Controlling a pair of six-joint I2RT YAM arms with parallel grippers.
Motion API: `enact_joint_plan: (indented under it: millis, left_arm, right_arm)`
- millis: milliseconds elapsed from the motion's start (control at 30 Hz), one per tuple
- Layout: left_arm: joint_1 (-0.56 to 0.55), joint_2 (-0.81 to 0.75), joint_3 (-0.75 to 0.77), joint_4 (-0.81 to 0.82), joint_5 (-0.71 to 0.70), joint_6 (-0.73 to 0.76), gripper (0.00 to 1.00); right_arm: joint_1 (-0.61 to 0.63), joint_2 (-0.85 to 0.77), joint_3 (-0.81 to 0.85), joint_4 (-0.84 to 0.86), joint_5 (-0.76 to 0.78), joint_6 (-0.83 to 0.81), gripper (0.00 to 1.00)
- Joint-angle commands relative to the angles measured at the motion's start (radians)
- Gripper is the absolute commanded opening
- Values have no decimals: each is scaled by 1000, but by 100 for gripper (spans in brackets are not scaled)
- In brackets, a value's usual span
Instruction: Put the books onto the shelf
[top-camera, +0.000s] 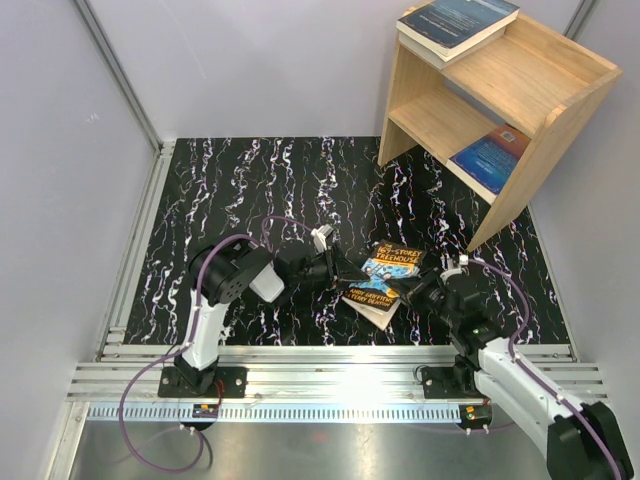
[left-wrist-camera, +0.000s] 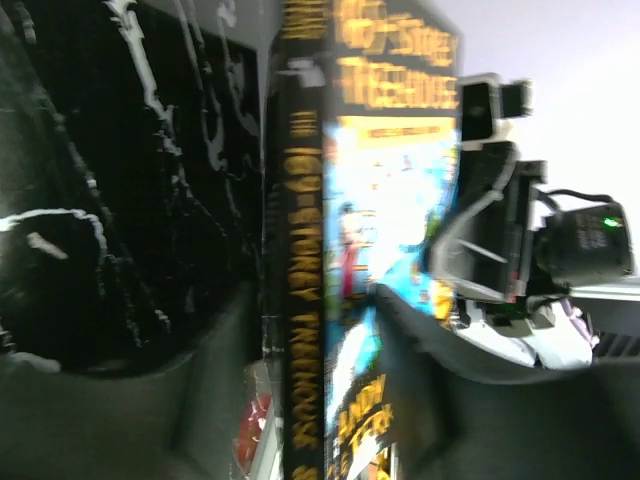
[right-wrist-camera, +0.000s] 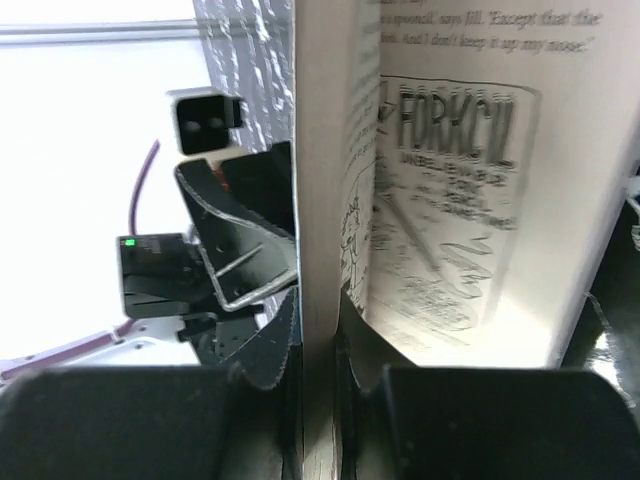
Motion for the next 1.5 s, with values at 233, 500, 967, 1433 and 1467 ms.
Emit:
enact_joint_plan:
  millis: [233,500,967,1433,1467]
  left_arm:
    - [-27,-18,40,103,49,17,3]
    - [34,-124,8,-26,59,75,0]
    - [39,-322,54,-100,59,18,0]
    - [39,-211,37,217,33,-197,0]
    - [39,-204,39,231,30,-204,0]
  right_arm:
    - [23,67,3,159,-60,-49,42]
    - [23,-194,212,-535,166,-255,100]
    - [23,-163,84,-383,85,-185,100]
    - [23,-289,-40,46,-103,-5,100]
    - [23,-307,-38,54,-107,-1,94]
